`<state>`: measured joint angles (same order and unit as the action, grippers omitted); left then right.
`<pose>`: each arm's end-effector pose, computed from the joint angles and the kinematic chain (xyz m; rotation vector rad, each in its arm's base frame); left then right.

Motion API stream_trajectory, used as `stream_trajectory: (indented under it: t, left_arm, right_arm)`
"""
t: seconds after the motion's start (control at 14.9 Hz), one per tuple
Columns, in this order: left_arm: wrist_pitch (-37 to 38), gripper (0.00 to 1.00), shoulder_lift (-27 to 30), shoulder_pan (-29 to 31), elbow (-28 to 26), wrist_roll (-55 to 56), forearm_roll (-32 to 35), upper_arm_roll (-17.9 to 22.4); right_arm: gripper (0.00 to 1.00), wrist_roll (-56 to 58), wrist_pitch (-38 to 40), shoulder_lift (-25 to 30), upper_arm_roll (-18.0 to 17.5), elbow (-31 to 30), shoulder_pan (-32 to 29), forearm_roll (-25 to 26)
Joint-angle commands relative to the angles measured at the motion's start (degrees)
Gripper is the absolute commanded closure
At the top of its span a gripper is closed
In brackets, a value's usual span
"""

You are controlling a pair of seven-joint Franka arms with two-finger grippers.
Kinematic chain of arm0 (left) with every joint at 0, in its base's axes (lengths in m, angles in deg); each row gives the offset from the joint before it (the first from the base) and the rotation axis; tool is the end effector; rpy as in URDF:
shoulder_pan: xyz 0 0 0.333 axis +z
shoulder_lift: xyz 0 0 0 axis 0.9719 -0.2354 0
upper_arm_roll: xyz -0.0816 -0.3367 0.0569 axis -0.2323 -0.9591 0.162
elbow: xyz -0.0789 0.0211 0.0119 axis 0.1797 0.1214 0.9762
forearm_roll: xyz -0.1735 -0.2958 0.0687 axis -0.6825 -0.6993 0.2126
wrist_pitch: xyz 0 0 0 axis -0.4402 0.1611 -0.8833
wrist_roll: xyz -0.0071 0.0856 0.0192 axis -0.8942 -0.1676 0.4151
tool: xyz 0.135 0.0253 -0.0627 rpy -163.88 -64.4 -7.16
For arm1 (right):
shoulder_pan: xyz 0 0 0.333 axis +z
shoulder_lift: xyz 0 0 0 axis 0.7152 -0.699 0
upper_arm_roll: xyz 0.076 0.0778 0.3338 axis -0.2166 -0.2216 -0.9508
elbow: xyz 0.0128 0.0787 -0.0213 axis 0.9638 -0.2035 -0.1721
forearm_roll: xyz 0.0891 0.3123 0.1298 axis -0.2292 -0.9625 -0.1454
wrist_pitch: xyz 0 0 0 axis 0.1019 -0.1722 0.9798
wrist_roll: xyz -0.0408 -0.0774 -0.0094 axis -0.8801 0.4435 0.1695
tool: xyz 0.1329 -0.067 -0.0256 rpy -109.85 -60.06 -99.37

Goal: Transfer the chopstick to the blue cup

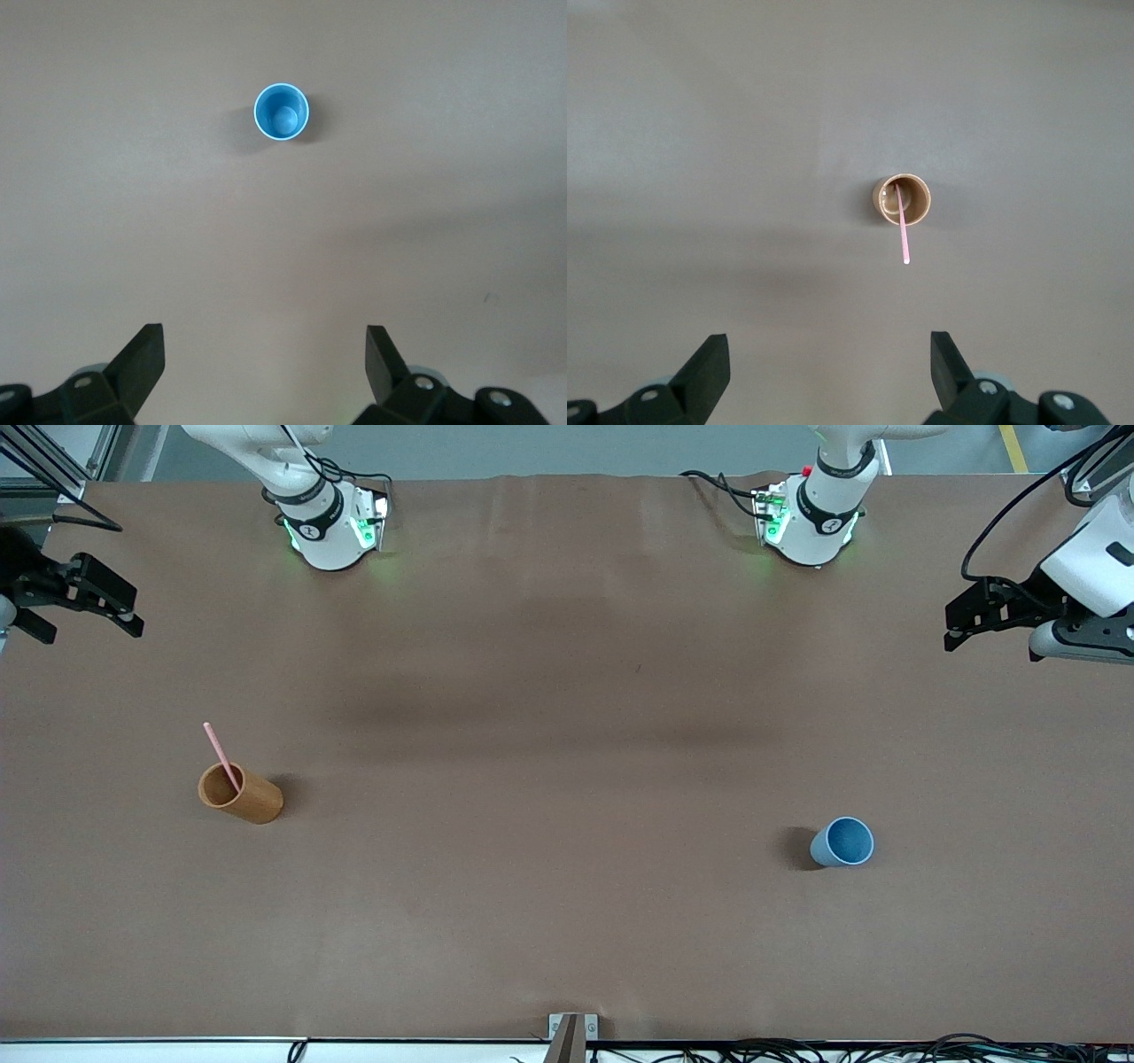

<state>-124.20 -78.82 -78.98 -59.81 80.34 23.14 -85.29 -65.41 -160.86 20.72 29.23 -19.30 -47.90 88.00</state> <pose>0.4950 -0.0542 0.6295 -3.1227 0.2639 -0.0176 0.4870 0.0204 0.6635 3.1343 0.1259 0.0639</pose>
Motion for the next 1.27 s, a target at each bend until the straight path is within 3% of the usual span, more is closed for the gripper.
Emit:
stream_trajectory:
  t: [0.0, 0.27, 0.6, 0.87, 1.01, 1.21]
  left_arm:
    - [1.4, 0.0, -0.63, 0.14, 1.66, -0.31, -0.51, -0.18]
    - [1.4, 0.0, -0.72, 0.14, 1.84, -0.13, -0.25, -0.27]
    - [0.09, 0.0, -3.09, 0.22, 1.75, 0.48, -0.77, -0.18]
    - [-8.51, 0.0, -10.19, 1.28, 1.49, -0.05, -1.21, 0.35]
    - [-13.07, 0.0, -15.11, 1.54, 1.05, 0.57, -1.48, 0.35]
    - [-21.08, 0.0, -23.02, 1.89, 0.96, 0.74, -1.39, 0.44]
  right_arm:
    - [0.0, -0.32, 0.07, -0.65, 0.64, 1.1, 0.23, 0.24]
    - [0.0, 2.14, 0.24, -0.74, 5.91, 0.84, 3.91, 0.23]
    - [0.0, 2.58, -0.72, -0.83, 6.09, -1.0, 3.57, 0.15]
    - [0.0, 3.54, -2.56, -0.74, 6.18, -4.42, 1.46, 0.15]
    - [0.02, 4.51, -7.02, -0.57, 6.18, -10.29, 0.23, 0.15]
    - [0.03, 4.95, -19.76, 2.68, 6.18, -24.43, -0.47, 0.06]
